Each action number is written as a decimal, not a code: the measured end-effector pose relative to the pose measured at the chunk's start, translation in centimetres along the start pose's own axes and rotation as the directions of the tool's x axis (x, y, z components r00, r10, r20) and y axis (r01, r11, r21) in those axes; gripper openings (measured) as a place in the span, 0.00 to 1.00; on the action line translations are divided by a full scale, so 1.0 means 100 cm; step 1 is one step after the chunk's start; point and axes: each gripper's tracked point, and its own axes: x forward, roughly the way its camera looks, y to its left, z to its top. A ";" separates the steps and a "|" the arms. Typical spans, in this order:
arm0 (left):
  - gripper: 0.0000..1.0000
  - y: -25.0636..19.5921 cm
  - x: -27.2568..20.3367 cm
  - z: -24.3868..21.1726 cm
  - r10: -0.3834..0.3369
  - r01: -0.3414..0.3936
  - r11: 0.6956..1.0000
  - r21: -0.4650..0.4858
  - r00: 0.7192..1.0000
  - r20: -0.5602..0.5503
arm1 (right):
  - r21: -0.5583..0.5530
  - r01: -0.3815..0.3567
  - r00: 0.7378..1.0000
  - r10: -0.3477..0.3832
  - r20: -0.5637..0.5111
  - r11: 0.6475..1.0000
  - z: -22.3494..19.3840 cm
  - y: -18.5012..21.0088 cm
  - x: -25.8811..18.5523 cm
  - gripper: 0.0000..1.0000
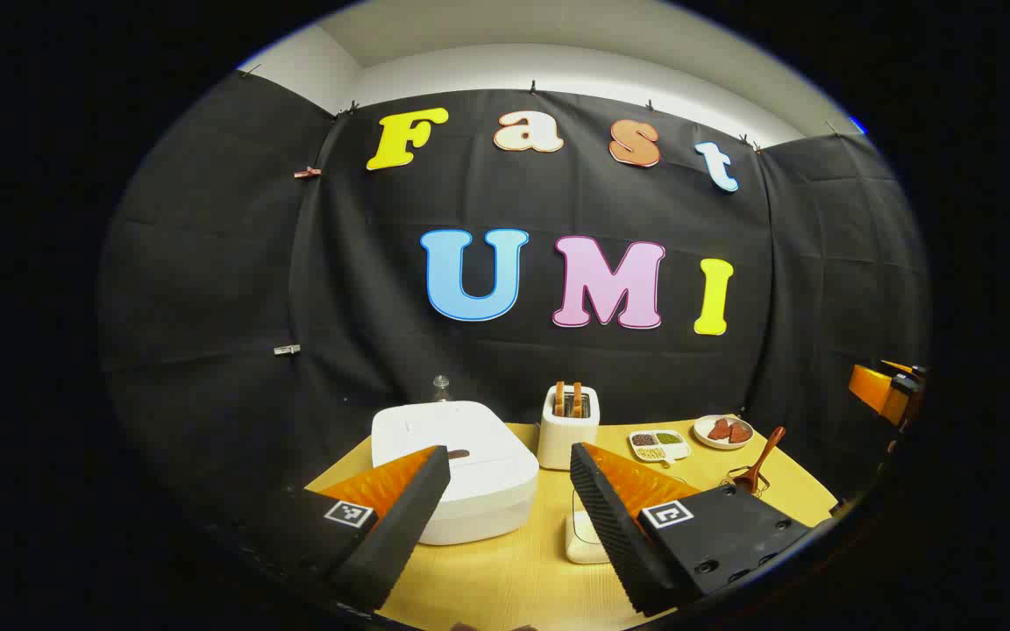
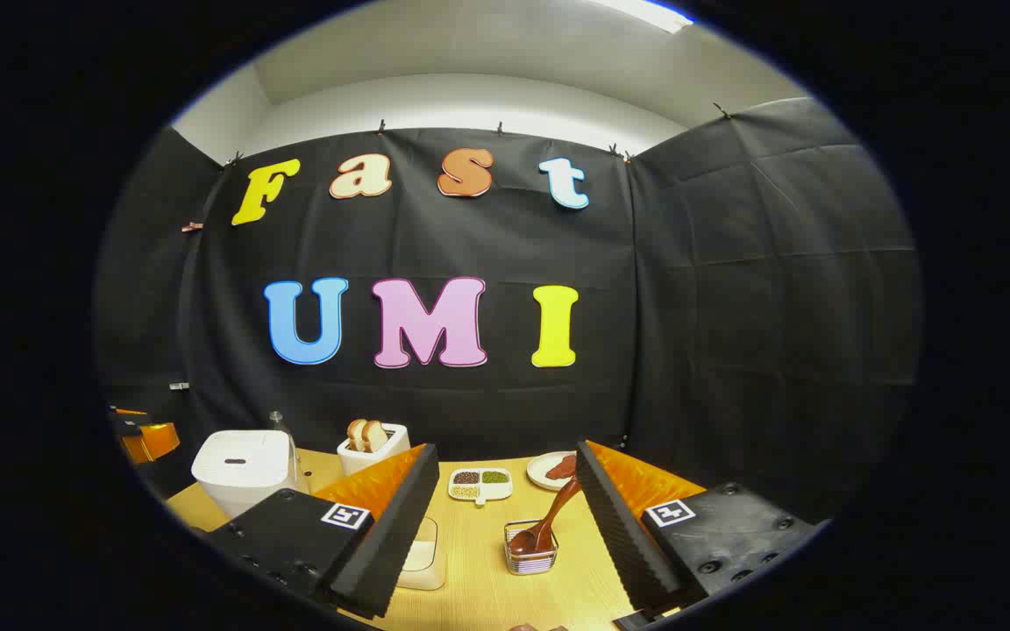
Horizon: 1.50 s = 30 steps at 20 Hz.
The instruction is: Close the left gripper, press the button to open the rice cooker; take a wooden spoon from the chopstick holder with the right hand, scoop a spoonful of rice and pour it into the rice cooker, then put the wooden spoon back into the chopstick holder.
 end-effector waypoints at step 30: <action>0.78 0.047 0.061 -0.004 0.072 -0.073 0.997 -0.014 0.994 -0.082 | -0.030 -0.091 0.993 0.089 -0.080 0.995 -0.025 0.023 0.021 0.98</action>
